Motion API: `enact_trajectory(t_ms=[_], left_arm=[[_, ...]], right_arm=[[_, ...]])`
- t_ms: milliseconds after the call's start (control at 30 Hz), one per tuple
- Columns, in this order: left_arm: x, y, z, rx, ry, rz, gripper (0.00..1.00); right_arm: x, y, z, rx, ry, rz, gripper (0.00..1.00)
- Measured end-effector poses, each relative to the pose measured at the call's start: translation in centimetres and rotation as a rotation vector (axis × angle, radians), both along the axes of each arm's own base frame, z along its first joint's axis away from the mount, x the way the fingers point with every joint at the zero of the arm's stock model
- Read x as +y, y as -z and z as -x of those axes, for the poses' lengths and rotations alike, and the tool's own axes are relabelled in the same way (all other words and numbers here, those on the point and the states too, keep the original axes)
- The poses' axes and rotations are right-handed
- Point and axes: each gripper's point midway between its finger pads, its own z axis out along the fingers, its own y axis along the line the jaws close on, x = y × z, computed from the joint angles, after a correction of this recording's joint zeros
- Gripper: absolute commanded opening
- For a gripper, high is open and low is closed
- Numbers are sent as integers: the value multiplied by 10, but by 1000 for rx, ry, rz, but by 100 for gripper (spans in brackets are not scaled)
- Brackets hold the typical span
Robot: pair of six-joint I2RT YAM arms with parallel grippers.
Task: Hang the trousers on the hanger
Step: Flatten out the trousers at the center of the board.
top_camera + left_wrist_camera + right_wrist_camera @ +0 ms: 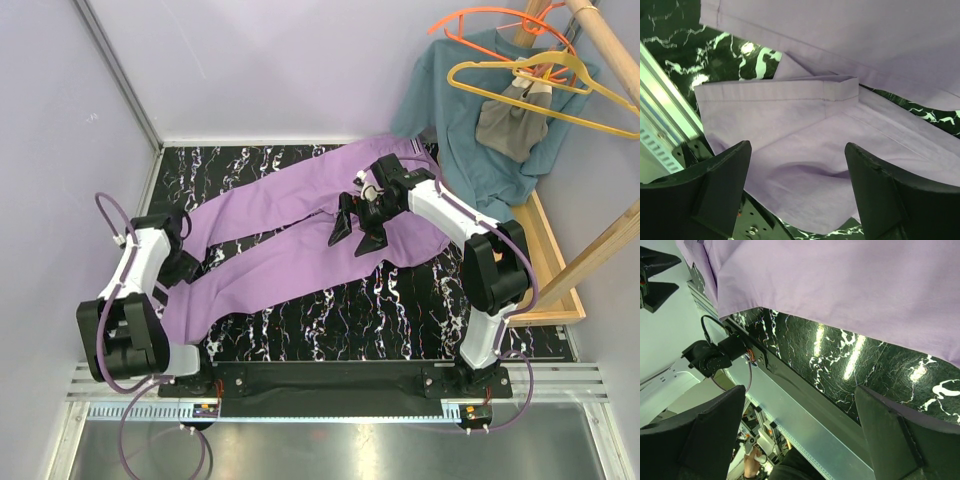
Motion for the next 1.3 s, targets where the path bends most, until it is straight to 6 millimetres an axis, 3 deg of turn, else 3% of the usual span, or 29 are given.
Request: enact_trajectory(t_ms=[300,733,867,1000,1167,1300], left_arm=[[9,21,-19,107,199,4,65],[16,54,-28,188,286,10,48],[19,59,-29,200,289,12,35],[24,59,-28,200,281,12,0],[36,57,-20,223,254,-1,0],[61,40,10,272,104,-67,0]], right_arm=[[0,0,0,-1,-1,-2,98],[1,1,0,4,-2,-4,98],[1,2,0,4,-2,-3,98],[1,3,0,8,-2,-2,98],[1,4,0,10,-2,-1,98],[2,3,0,13,-2,-4,98]])
